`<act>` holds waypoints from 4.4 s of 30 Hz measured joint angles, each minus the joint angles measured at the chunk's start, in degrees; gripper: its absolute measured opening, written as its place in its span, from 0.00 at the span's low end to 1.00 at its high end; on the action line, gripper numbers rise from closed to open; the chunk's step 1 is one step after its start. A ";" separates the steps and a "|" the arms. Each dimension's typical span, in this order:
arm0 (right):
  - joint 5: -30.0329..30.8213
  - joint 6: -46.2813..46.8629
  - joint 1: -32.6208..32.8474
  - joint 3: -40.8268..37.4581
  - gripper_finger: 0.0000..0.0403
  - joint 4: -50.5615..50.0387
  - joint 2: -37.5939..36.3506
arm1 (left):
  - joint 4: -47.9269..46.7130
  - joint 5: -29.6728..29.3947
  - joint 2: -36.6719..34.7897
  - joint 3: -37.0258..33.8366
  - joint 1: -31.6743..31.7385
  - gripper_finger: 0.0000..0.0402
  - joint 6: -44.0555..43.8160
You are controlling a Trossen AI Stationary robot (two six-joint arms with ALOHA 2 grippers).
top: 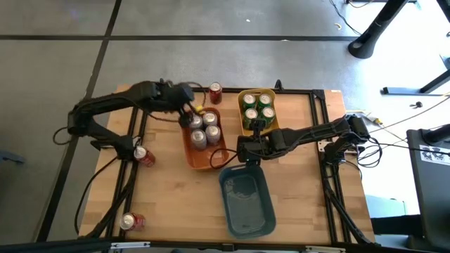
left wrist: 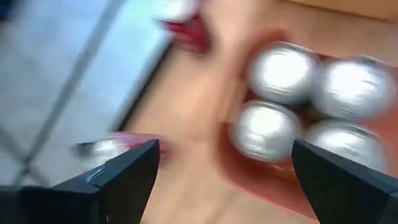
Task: Sort soda cans
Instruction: Put the red soda can into the blue bin
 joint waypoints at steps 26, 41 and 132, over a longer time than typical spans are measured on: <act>0.00 4.36 0.02 -3.62 0.89 1.59 0.04 | 4.21 -4.15 -1.11 -3.55 16.50 0.99 4.83; 0.03 11.18 0.09 -10.67 0.89 3.31 -0.82 | 8.08 1.50 0.64 -5.71 28.21 1.00 3.80; 8.21 33.89 17.36 -16.24 0.89 -3.77 -12.19 | 5.67 16.65 -14.84 -6.30 6.44 0.76 -9.11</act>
